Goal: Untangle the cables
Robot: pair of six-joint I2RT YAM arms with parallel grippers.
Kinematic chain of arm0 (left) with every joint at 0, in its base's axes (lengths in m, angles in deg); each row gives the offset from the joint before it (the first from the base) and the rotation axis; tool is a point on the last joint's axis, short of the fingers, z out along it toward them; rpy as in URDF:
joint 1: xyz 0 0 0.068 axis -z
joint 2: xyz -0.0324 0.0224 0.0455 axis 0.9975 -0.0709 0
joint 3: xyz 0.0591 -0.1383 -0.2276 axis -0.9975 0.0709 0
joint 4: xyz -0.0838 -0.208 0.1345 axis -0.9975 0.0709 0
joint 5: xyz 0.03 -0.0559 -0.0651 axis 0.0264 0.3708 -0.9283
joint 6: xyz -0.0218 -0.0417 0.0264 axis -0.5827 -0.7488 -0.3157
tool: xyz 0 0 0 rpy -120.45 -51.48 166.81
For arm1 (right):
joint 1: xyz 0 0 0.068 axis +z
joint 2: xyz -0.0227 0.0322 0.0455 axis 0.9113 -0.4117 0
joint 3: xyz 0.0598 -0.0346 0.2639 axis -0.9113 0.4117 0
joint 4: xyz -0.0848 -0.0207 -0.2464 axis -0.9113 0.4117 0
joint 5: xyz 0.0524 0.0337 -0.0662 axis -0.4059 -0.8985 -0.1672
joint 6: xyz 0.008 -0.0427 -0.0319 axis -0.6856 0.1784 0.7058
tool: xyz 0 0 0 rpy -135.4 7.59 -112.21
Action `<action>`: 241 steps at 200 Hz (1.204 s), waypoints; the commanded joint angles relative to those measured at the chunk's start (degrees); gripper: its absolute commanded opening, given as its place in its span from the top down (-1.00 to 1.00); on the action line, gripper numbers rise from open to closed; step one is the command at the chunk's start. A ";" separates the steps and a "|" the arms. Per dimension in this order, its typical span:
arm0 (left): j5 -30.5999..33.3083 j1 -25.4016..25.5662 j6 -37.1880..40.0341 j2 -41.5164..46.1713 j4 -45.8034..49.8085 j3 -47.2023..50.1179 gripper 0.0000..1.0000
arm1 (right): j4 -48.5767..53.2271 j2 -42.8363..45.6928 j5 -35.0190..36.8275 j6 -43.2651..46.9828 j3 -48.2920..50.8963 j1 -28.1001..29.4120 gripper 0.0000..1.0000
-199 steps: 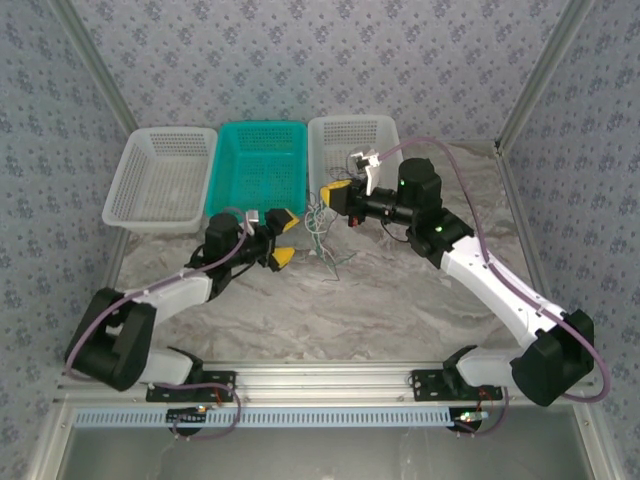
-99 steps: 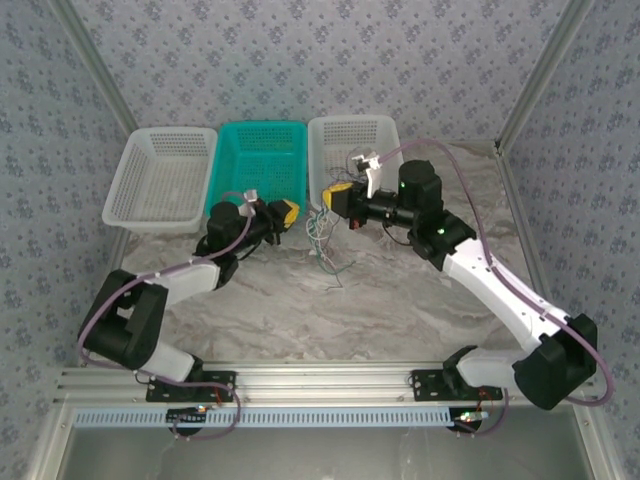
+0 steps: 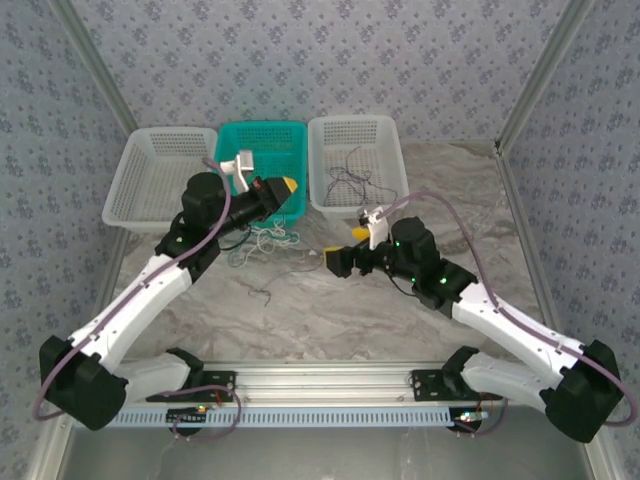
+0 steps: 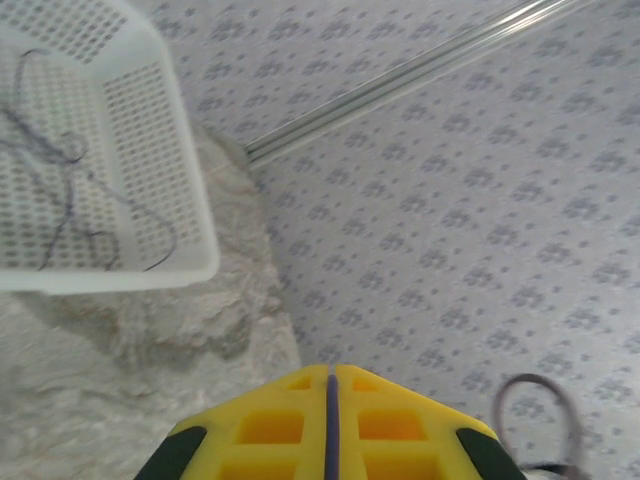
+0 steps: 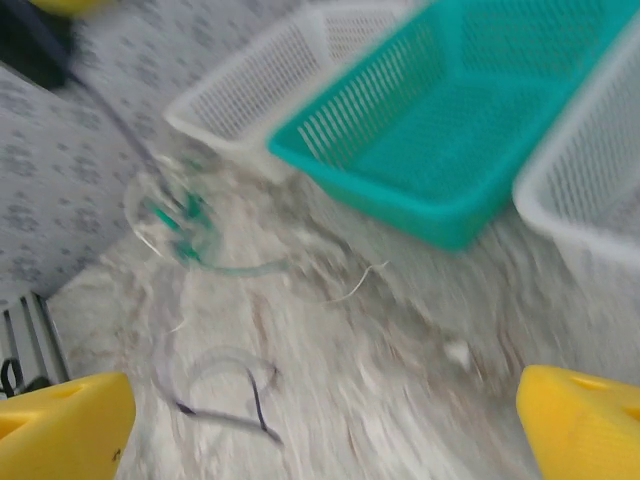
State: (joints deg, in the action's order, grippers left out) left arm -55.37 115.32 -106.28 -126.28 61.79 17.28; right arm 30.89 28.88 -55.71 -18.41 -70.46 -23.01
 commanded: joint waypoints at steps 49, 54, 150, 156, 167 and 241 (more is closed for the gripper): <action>2.53 1.18 2.60 2.50 6.65 -1.89 1.00 | -35.15 -22.94 -4.80 6.87 -8.76 5.93 -1.00; 2.81 1.20 2.51 2.87 6.80 -1.99 1.00 | -35.15 -24.25 -4.76 6.94 -9.46 6.08 -1.00; 2.84 -1.98 -3.22 7.68 1.63 -8.09 1.00 | -38.02 -37.22 0.56 2.64 -4.28 5.26 0.62; 2.75 -2.57 -3.69 8.18 1.69 -8.38 1.00 | -38.33 -37.12 0.76 2.06 -3.23 4.85 0.79; 2.82 -3.90 -4.27 9.23 2.09 -8.83 1.00 | -38.14 -36.91 0.77 1.73 -1.78 4.27 0.93; 5.45 -15.24 9.82 12.62 20.52 -24.97 1.00 | -29.26 -34.83 9.02 -2.17 6.98 3.81 0.82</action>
State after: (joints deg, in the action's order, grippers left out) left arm -53.05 104.65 -103.24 -119.11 83.96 6.28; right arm -14.79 -4.43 -56.41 -16.01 -70.20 -17.44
